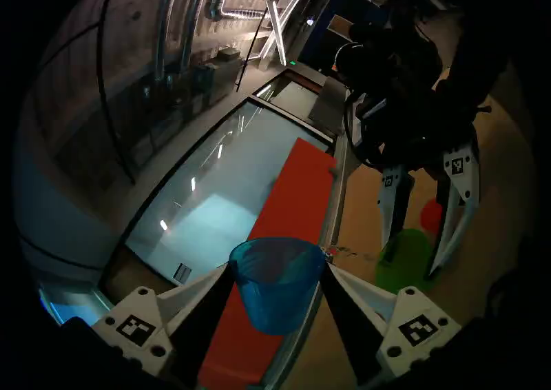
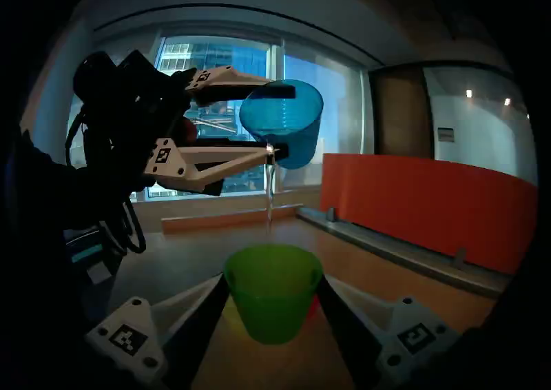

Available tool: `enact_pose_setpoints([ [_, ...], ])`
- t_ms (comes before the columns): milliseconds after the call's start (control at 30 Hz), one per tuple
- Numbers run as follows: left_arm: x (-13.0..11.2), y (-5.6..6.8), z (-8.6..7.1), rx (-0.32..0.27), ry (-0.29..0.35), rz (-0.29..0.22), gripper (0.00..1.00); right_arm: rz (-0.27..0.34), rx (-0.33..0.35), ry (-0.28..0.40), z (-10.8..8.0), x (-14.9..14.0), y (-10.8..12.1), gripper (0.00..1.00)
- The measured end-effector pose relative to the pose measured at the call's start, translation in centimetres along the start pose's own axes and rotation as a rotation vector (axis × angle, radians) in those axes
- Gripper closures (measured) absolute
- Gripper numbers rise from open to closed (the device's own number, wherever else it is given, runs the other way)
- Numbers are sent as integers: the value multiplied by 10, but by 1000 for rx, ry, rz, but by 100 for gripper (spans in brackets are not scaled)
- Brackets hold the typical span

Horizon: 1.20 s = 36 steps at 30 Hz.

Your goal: Pour water

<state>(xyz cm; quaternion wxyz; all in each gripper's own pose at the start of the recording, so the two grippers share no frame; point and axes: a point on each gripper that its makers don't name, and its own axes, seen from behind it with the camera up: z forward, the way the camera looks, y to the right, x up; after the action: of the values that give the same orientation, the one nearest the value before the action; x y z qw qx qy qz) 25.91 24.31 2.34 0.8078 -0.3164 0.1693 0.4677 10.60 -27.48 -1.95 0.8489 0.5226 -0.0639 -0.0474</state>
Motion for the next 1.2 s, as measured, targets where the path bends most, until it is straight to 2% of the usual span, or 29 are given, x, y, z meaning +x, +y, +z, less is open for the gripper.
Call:
enact_pose_setpoints([
  [1200, 5, -2, 4, 9, 12, 72, 14, -13, -1, 0, 2, 0, 0, 10],
])
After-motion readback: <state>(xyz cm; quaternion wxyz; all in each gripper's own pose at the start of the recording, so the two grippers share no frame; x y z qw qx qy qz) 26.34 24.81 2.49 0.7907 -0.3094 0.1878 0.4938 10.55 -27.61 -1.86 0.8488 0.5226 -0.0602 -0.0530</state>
